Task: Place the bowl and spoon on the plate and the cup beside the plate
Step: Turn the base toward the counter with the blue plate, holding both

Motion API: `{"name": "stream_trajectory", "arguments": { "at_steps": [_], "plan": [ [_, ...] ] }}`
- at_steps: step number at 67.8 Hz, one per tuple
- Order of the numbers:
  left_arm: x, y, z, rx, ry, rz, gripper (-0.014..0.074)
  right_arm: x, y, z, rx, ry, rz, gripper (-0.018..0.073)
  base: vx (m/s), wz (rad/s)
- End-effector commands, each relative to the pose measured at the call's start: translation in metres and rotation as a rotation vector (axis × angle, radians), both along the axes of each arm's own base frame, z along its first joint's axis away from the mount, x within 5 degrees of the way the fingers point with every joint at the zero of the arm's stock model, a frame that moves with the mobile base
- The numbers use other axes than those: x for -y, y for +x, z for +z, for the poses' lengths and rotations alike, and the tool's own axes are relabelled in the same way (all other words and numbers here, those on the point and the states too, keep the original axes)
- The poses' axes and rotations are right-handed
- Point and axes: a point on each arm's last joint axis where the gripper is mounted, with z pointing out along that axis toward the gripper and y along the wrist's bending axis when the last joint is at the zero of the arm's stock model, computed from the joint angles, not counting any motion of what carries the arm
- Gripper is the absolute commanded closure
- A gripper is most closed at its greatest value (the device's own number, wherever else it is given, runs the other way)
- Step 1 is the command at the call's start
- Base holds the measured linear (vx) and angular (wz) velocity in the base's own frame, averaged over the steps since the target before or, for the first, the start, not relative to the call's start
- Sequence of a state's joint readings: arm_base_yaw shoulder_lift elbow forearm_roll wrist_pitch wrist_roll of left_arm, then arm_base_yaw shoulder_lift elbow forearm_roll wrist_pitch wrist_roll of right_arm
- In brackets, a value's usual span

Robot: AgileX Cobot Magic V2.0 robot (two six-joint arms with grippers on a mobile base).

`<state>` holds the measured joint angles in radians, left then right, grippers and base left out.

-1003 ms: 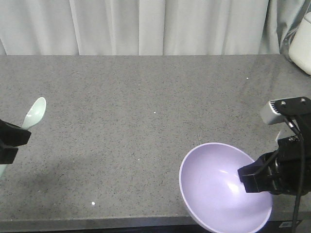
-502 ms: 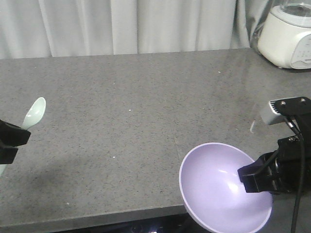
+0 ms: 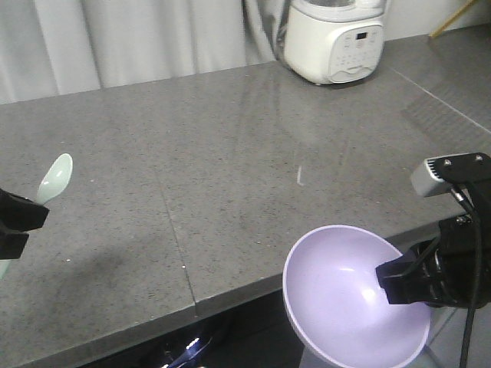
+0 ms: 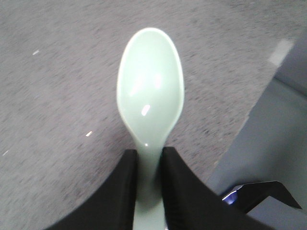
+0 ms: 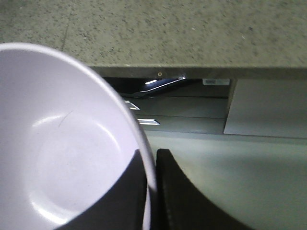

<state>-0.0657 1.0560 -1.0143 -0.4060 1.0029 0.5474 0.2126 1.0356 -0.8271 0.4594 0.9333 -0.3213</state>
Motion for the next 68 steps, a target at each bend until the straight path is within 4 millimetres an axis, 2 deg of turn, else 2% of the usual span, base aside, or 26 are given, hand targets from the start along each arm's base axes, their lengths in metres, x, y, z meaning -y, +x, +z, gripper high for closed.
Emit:
{"name": "stream_trajectory", "arguments": {
  "at_steps": [1, 68],
  "plan": [
    [0.0023, -0.0010, 0.0144, 0.081, -0.040, 0.011, 0.0531, -0.0009, 0.0012, 0.0126, 0.066, 0.037, -0.018, 0.0560, -0.06, -0.55],
    [0.0023, -0.0010, 0.0144, 0.081, -0.040, 0.011, 0.0531, -0.0009, 0.0012, 0.0126, 0.067, 0.036, -0.017, 0.0560, -0.05, -0.45]
  ]
}}
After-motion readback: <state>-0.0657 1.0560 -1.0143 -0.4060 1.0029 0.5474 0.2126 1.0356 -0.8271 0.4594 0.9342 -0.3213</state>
